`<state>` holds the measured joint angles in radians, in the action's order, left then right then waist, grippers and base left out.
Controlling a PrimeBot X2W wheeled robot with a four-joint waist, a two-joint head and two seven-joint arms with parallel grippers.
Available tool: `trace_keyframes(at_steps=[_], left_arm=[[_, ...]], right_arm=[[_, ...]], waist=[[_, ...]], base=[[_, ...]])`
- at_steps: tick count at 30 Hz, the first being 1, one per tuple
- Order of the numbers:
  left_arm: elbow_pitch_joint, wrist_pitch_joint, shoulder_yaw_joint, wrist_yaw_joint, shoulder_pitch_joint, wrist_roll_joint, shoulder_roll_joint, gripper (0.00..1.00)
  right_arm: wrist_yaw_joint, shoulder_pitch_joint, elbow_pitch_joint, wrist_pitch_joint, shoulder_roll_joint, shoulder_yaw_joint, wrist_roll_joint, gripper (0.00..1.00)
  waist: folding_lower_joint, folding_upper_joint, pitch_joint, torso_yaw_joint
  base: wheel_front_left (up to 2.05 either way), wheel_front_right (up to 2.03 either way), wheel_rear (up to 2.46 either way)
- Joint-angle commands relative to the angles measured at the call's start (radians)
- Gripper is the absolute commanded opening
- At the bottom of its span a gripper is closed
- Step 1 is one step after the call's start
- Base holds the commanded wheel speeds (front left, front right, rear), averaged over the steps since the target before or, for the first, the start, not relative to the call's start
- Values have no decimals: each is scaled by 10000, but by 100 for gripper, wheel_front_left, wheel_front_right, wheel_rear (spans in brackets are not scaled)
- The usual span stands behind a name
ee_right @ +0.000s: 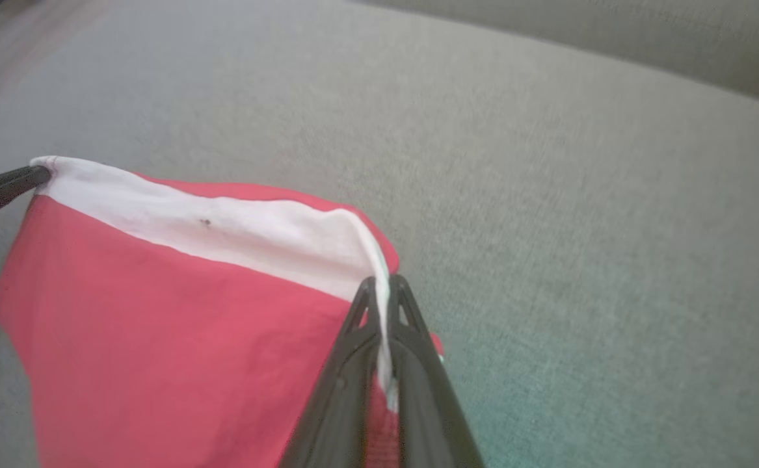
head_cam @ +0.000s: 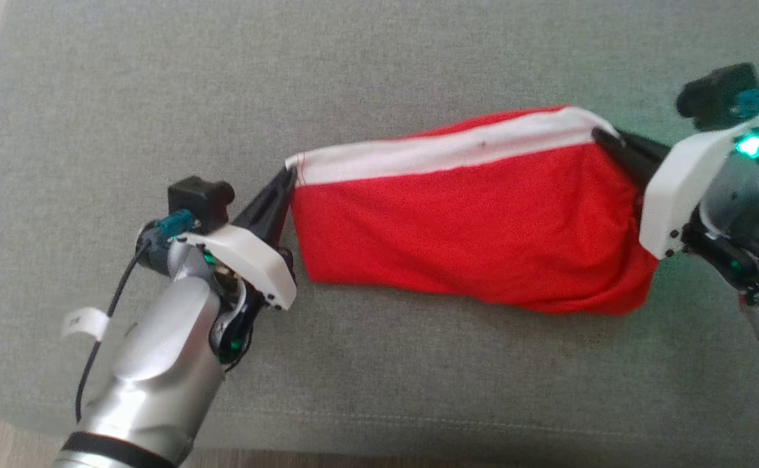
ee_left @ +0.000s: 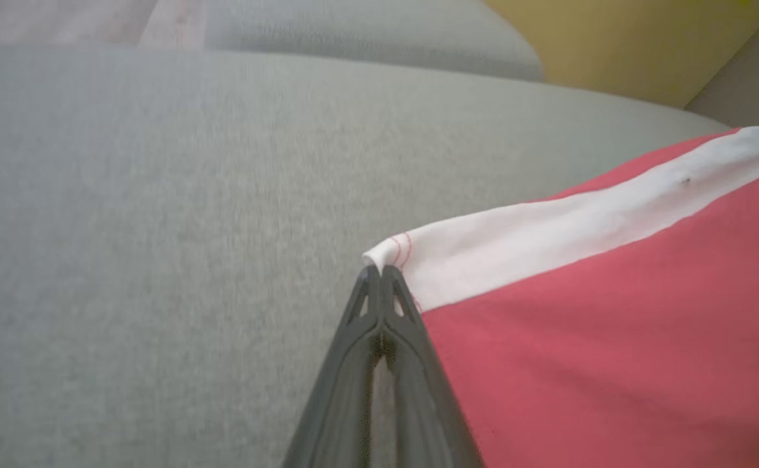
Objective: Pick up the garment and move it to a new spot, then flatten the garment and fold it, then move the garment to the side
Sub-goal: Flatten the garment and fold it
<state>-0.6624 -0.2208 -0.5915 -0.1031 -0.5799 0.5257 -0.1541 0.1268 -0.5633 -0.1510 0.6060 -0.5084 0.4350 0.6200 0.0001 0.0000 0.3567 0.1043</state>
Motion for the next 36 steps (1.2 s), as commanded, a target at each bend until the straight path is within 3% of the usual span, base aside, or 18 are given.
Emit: trace_keyframes(at_steps=[1, 4, 6, 11, 17, 25, 30, 36], left_arm=[[344, -121, 431, 60, -315, -121, -317, 0], [997, -287, 613, 291, -206, -283, -523, 0], [1985, -367, 869, 592, -23, -494, -769, 0], [3929, -400, 1341, 1084, 512, -775, -1200, 0], [6428, -243, 1668, 1768, 1474, -997, -1759, 0], [9290, 891, 1853, 2556, 2515, -1106, -2396, 0], [9488, 1359, 1834, 2430, 1954, -984, -2441, 0], [7682, 1299, 1932, 1732, -298, -561, -1941, 0]], right_arm=[[39, 121, 413, -140, -121, -86, -75, 0], [39, 588, 941, -1076, -30, -594, -615, 0], [39, 1140, 1553, -2081, 311, -1307, -1336, 0], [39, 2221, 2520, -3160, 1274, -2599, -2384, 0], [39, 3522, 4335, -3334, 2210, -3492, -3293, 0], [39, 4372, 6059, -2890, 2781, -3978, -3719, 0], [39, 3663, 5915, -2777, 2750, -3994, -3561, 0], [39, 1433, 4506, -3045, 2476, -3671, -3093, 0]], waist=[[-1, 0, -94, -25], [-1, 0, -384, -116], [-1, 0, -750, -243], [-1, 0, -1434, -498], [-1, 0, -2209, -822], [-1, 0, -2528, -1069], [-1, 0, -2330, -1039], [-1, 0, -1907, -883]], base=[[0, 0, 0], [0, 0, 0], [0, 0, 0], [0, 0, 0], [0, 0, 0], [0, 0, 0], [0, 0, 0], [0, 0, 0]])
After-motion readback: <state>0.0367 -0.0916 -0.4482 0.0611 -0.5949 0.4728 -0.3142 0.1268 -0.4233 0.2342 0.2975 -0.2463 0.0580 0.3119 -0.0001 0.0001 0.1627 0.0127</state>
